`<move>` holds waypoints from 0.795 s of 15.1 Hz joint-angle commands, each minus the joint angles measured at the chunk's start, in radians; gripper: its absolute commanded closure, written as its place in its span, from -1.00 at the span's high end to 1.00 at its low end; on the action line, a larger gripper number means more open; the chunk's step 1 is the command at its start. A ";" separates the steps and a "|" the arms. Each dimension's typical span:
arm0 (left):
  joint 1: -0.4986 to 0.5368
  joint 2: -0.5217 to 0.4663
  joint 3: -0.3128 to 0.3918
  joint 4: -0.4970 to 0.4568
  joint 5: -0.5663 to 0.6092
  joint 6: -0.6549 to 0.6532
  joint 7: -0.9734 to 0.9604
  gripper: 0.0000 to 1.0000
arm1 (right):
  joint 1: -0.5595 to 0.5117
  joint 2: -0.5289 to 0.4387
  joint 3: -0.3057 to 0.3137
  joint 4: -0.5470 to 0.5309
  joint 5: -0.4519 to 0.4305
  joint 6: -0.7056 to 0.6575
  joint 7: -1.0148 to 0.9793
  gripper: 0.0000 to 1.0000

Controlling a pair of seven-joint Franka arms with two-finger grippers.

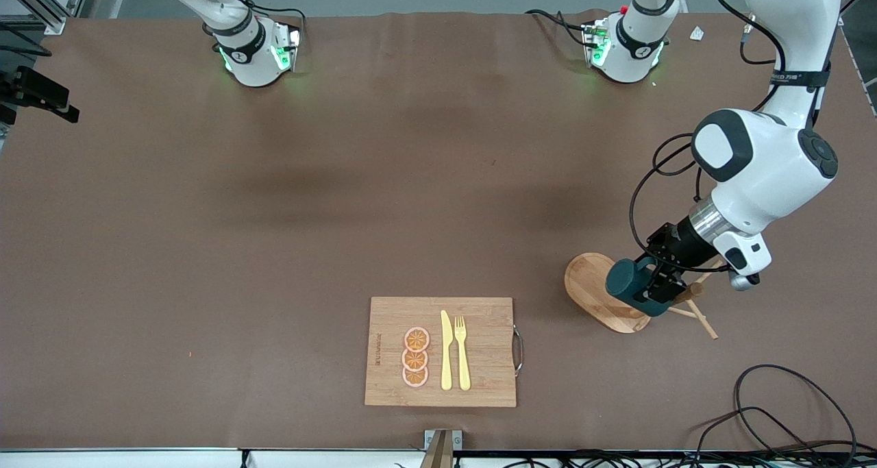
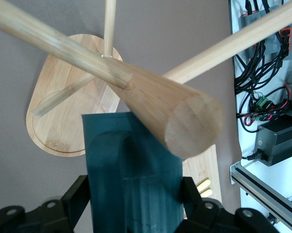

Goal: Transfer cup from left to right arm and place
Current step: 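Lift the teal mug off the stand with the left gripper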

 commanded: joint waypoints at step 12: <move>-0.100 -0.028 -0.051 0.222 0.066 -0.316 -0.163 0.06 | -0.015 -0.018 0.011 -0.012 -0.010 -0.005 0.003 1.00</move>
